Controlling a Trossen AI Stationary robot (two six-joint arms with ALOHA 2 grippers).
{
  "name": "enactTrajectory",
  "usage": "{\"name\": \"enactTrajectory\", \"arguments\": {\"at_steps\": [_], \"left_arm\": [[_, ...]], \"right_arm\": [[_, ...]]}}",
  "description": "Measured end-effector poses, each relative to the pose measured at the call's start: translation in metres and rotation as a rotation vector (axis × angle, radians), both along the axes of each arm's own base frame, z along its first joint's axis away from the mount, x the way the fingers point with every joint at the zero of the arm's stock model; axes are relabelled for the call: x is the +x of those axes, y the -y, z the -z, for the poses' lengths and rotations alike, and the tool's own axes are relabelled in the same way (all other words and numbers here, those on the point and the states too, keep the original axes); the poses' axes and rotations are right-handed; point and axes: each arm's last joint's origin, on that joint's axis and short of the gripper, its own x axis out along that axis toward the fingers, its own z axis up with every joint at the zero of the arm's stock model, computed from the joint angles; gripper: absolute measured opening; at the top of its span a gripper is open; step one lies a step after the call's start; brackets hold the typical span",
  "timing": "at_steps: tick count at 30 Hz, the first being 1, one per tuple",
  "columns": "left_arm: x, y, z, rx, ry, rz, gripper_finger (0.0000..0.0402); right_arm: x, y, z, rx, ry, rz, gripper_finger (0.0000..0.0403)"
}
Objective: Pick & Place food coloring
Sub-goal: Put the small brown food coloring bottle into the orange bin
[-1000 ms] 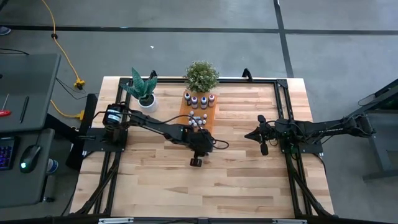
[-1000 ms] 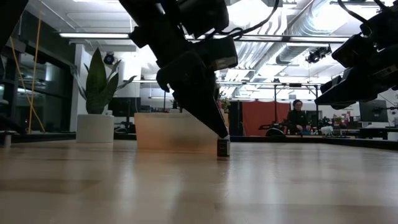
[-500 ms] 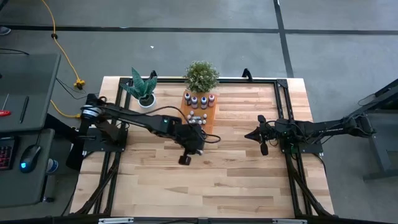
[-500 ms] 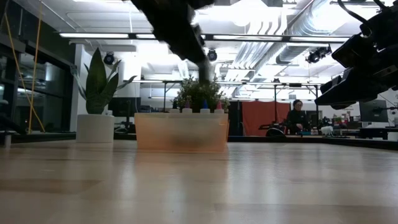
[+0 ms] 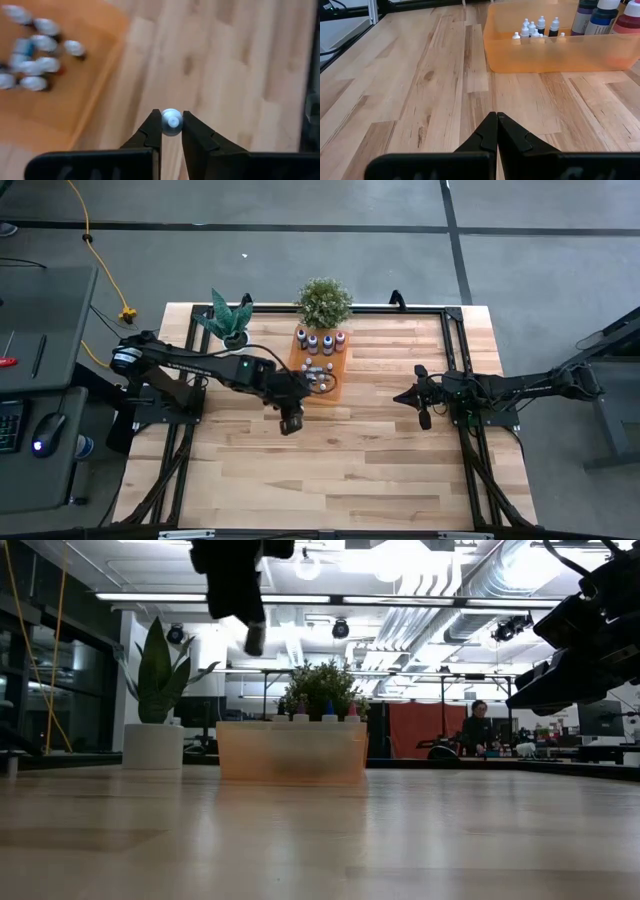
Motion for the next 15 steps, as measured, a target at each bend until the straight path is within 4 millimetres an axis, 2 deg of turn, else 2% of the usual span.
{"name": "enactTrajectory", "arguments": {"at_steps": [9, 15], "left_arm": [[-0.005, -0.009, 0.006, 0.156, -0.032, -0.287, 0.0029], [-0.010, -0.020, 0.021, 0.158, 0.020, -0.449, 0.0031]], "right_arm": [[0.000, 0.000, 0.000, 0.000, 0.000, 0.000, 0.0000], [0.000, 0.000, 0.000, 0.000, 0.000, -0.001, 0.0000]]}}
